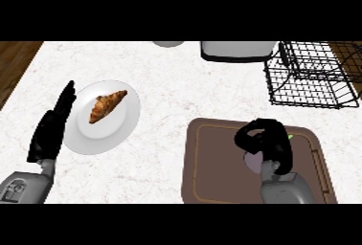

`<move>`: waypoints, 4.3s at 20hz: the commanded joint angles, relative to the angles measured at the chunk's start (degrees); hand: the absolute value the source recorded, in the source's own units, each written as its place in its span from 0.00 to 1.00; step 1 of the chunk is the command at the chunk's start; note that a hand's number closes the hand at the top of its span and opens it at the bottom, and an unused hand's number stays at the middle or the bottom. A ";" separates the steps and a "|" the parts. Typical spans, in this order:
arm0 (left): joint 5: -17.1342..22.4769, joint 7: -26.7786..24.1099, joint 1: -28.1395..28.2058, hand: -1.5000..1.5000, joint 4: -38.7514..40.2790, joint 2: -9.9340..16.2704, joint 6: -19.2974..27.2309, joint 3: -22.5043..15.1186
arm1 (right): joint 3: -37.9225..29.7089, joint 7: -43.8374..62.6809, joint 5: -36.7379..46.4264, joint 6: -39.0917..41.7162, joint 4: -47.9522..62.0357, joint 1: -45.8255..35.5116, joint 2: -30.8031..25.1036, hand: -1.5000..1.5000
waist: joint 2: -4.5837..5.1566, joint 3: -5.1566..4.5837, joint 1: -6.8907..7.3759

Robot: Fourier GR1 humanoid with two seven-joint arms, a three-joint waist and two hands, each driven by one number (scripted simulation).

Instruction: Pick the eggplant from the tray and place it in the tiered basket

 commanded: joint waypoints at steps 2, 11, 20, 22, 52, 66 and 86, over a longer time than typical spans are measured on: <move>-0.23 0.19 -1.66 0.50 -0.77 -0.24 -1.22 -1.16 | 13.36 -8.73 2.02 11.96 7.74 -6.19 -2.88 1.00 | 0.78 -0.03 4.04; -0.71 -1.32 2.39 0.50 -0.78 -1.90 0.30 0.35 | 13.74 -19.29 5.08 3.48 10.94 -18.31 0.26 1.00 | -0.16 0.05 0.20; 0.08 0.71 0.62 0.50 -1.37 0.67 -2.31 3.77 | 6.74 -14.18 12.99 5.11 -2.15 -27.37 -5.32 1.00 | -0.32 0.03 -0.79; -1.75 0.52 2.28 0.50 -2.45 -1.74 -0.59 1.90 | 5.63 -13.47 15.87 5.75 -1.31 -29.42 -6.39 1.00 | -0.24 0.02 -0.62; -4.26 0.09 1.19 0.50 -1.06 -2.74 -6.18 6.30 | -12.91 -45.03 19.92 7.96 39.91 -43.32 -32.10 1.00 | 0.14 0.04 0.23; -5.50 -1.29 0.19 0.50 1.55 -5.13 -6.84 7.88 | -19.37 -61.12 13.85 8.02 59.11 -45.78 -31.96 1.00 | 0.26 0.04 0.30; -8.68 0.87 -0.80 0.50 0.08 -6.75 -6.28 7.91 | -35.24 -66.78 -2.50 4.25 59.68 -45.22 -36.38 0.00 | -0.15 0.02 -0.81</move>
